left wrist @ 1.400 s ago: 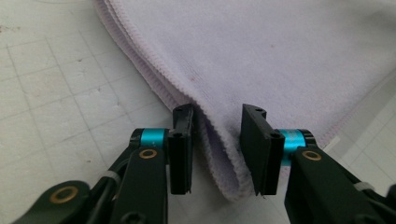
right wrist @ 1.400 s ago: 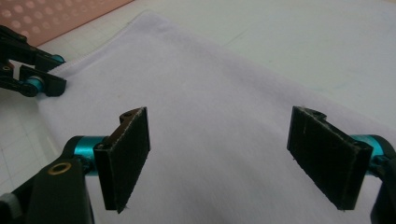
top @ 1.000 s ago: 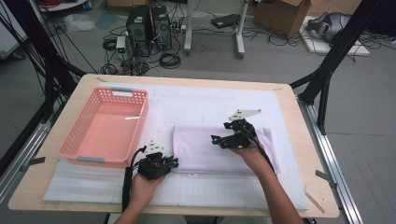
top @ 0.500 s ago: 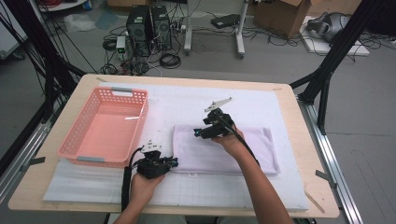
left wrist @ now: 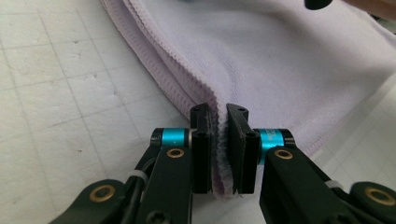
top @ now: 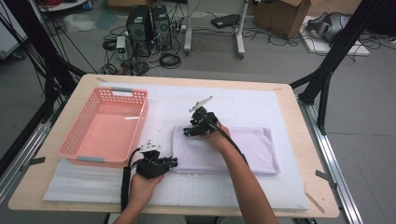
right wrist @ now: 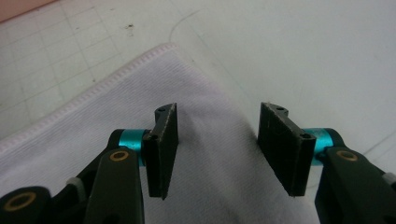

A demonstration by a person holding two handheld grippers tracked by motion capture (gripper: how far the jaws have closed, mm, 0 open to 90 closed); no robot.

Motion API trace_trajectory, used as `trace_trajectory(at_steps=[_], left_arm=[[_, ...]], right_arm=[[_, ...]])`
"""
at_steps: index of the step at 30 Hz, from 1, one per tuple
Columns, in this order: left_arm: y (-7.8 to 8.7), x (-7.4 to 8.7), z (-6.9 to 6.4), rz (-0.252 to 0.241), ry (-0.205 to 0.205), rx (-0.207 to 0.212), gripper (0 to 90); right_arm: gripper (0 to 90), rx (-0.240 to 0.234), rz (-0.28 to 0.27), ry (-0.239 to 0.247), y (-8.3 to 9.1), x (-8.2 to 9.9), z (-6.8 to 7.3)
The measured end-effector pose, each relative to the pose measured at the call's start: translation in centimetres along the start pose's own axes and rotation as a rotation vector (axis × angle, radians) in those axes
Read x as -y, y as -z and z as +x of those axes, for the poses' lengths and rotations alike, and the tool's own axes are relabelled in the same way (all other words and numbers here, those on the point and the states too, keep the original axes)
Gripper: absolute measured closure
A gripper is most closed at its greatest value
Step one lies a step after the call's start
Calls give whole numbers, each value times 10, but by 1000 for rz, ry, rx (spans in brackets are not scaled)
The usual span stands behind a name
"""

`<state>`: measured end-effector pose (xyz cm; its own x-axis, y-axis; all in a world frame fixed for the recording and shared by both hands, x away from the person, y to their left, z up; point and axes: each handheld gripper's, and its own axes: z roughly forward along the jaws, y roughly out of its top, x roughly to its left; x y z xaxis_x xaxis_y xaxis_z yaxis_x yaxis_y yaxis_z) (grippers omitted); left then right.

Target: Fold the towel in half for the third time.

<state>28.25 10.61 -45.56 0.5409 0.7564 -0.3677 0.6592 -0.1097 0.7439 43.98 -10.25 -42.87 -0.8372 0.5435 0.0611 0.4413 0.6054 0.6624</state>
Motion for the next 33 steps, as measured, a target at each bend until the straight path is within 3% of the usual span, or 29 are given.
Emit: trace_trajectory(at_steps=[3, 7, 10, 13, 16, 19, 21, 25, 33], left_arm=[[0, 0, 0, 0, 2, 3, 808], [1, 0, 1, 2, 5, 5, 814], [2, 0, 3, 2, 14, 10, 820], [4, 0, 4, 0, 24, 14, 825], [9, 0, 3, -5, 35, 18, 829], [20, -2, 1, -27, 35, 22, 832], [30, -4, -1, -42, 13, 4, 832], [45, -11, -3, -84, 9, 4, 832], [49, -28, -17, -130, -2, 70, 831]], right_arm=[[462, -8, -1, -16, -6, -1, -2], [506, -14, 32, 13, -12, -14, 0], [610, -34, 61, 43, -20, -20, 3], [798, -67, 75, 62, -19, -22, 4], [841, -64, 73, 84, -16, -24, 9], [843, -78, 50, 83, -14, -27, 13], [843, -92, 13, 90, -10, -31, 17], [843, -105, -53, 107, -3, -38, 25], [841, -100, -142, 106, 26, -43, 23]])
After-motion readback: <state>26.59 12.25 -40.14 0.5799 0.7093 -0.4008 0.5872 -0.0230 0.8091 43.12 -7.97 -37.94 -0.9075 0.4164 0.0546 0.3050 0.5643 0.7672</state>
